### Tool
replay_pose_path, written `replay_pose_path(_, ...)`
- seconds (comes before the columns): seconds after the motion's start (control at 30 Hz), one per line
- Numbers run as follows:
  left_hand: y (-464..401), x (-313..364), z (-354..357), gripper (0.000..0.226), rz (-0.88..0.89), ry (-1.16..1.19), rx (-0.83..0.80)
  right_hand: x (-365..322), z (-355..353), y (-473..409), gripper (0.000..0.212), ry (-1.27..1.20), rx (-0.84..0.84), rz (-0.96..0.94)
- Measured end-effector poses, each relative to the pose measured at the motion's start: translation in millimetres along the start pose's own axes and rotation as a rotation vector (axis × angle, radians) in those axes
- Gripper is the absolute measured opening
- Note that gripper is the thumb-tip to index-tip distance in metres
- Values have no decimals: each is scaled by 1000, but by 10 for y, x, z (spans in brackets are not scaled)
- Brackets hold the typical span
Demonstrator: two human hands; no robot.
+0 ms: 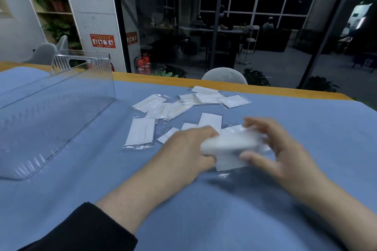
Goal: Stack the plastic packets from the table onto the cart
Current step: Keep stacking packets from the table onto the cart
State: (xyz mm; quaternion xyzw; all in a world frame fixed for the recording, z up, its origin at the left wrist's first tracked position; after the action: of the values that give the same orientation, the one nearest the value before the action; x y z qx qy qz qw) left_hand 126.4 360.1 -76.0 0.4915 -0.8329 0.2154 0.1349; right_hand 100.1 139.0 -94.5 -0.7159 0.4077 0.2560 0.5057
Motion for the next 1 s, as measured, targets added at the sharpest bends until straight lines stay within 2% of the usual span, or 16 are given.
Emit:
replay_pose_path(0.07,-41,-144,-161,24,-127,117,136,34,-68,-50,48,-58,195,128)
replay_pose_path(0.1,-60,-223,-249,24,-176,152,221,64,-96,-65,55,-1,240,227)
replay_pose_path(0.17,-88,-345,-372,22,-225,155,335,128,-106,-73,82,233,141,431)
replay_pose_path(0.23,-102,-397,-377,24,-249,130,348,107,-44,-71,98,412,-39,582)
replay_pose_path(0.33,-128,-425,-261,28,-247,117,305,45,66,-159,98,530,-212,647)
replay_pose_path(0.43,-148,-443,-233,28,-245,102,304,74,196,-283,129,622,-252,726)
replay_pose_path(0.53,-151,-447,-240,30,-243,86,312,59,404,-339,138,683,-299,758)
replay_pose_path(0.63,-162,-457,-218,30,-227,87,318,43,517,-384,127,716,-279,756)
replay_pose_path(0.73,-161,-461,-221,30,-221,105,317,48,512,-413,95,734,-248,739)
replay_pose_path(0.87,-142,-428,-217,25,-225,96,296,27,511,-434,47,832,-205,604)
replay_pose_path(1.0,-132,-401,-217,25,-223,80,288,-23,528,-441,36,930,-208,535)
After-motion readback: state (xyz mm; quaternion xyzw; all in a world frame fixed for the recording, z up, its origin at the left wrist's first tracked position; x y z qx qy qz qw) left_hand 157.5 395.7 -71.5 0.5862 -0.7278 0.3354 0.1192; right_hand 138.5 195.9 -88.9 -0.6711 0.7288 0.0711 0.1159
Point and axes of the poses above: each hand's wrist, its own y-axis away from the middle knuckle, its own z-axis out of the palm, x = y × z, the point moved 2 cm from there along -y, towards the middle knuckle, and after that the axes turned 15 degrees about -y, right-handed, at the moved point
